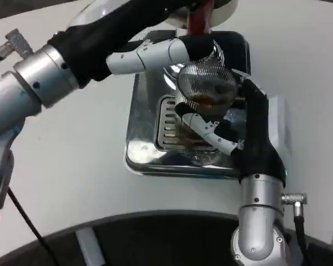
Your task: Grasp the cup under the faucet to collect the drink, then remove the cup.
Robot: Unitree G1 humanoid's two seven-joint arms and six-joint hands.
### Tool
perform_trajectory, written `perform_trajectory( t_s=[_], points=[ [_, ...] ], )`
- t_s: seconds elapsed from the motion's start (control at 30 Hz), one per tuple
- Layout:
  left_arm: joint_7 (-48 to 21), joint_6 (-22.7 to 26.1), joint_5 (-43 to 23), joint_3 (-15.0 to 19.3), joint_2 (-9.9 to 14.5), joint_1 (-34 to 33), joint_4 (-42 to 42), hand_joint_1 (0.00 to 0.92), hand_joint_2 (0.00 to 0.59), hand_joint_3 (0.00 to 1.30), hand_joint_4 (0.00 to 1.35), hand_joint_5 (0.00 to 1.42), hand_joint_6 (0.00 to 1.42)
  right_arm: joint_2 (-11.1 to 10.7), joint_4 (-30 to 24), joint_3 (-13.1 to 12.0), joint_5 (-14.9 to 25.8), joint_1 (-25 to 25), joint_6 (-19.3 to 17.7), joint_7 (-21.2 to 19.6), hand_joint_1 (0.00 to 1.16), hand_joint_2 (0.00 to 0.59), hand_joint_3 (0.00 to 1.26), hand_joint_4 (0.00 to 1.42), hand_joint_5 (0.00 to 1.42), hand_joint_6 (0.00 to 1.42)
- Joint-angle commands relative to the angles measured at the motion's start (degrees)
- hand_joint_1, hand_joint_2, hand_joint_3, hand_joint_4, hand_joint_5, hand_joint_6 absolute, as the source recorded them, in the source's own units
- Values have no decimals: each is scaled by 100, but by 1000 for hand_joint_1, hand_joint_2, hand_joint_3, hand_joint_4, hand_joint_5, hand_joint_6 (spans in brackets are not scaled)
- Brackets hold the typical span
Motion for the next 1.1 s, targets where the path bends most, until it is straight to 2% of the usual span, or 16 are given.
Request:
perform_trajectory(
  t_s=[0.03,0.2,0.43,0.87,1.1],
  points=[
    [123,-80,-122,201,70,90,-192,0,90,116,46,131,256,11,-128,-20,-18,158,-71,36,800,250,510,645,791,1073],
    [166,-71,-238,341,50,142,-344,0,89,127,63,144,259,-10,-218,-70,-31,189,-72,66,800,256,523,645,797,1078],
    [110,43,-426,491,157,424,-788,0,92,141,82,161,272,-58,-505,-156,-30,357,-65,180,800,251,537,662,817,1095],
    [149,331,-797,1204,425,1670,-1636,0,95,153,93,170,277,-159,-908,-265,-1,568,-167,360,819,244,577,709,868,1144],
    [191,434,-971,1635,526,2462,-1953,0,95,157,103,173,279,-355,-1233,-275,-14,729,-216,643,823,244,592,727,884,1166]
  ],
)
